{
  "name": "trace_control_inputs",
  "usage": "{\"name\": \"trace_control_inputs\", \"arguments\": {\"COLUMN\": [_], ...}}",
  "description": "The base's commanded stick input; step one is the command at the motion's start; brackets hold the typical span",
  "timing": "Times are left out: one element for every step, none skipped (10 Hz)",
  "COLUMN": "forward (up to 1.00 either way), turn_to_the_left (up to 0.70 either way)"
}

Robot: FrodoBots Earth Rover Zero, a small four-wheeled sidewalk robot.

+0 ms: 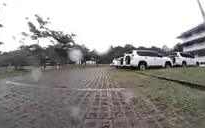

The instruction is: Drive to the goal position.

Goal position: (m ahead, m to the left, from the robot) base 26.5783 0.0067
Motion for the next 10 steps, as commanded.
{"name": "trace_control_inputs", "arguments": {"forward": [0.85,0.85,0.85,0.85,0.85,0.85,0.85,0.85,0.85,0.85], "turn_to_the_left": [0.0,0.0,0.0,0.0,0.0,0.0,0.0,0.0,0.0,0.0]}}
